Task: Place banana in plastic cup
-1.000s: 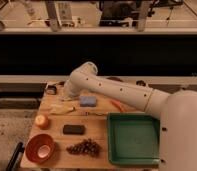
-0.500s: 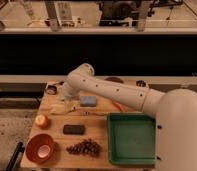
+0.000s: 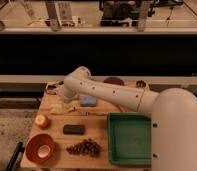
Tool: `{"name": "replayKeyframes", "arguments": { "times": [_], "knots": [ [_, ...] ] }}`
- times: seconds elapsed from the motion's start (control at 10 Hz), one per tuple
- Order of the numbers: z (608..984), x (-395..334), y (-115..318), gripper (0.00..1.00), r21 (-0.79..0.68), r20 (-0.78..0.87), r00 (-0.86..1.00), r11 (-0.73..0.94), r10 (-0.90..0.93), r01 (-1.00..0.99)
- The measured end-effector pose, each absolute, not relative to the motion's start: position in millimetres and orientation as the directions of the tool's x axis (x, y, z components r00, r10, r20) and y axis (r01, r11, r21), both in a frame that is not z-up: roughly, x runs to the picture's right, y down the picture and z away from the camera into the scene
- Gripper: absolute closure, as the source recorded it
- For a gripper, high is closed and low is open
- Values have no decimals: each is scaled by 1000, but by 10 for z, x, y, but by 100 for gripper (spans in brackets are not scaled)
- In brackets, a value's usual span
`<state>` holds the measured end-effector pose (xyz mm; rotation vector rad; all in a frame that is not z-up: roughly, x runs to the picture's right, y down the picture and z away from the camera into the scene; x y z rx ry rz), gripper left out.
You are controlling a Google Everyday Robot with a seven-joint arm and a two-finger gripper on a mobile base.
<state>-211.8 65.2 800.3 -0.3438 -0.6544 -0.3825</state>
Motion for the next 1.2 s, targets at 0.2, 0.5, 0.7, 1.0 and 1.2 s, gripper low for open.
{"name": "replayKeyframes", "arguments": {
  "times": [0.2, 0.5, 0.7, 1.0, 1.2],
  "knots": [
    [8081, -2175, 726, 20, -189, 668, 711, 873, -221, 449],
    [8220, -2298, 810, 20, -204, 704, 682, 864, -197, 460],
    [8300, -2396, 867, 20, -232, 711, 675, 840, -198, 490],
    [8420, -2542, 961, 20, -315, 731, 661, 777, -167, 545],
    [8501, -2709, 998, 20, -353, 783, 615, 749, -91, 561]
  ]
}}
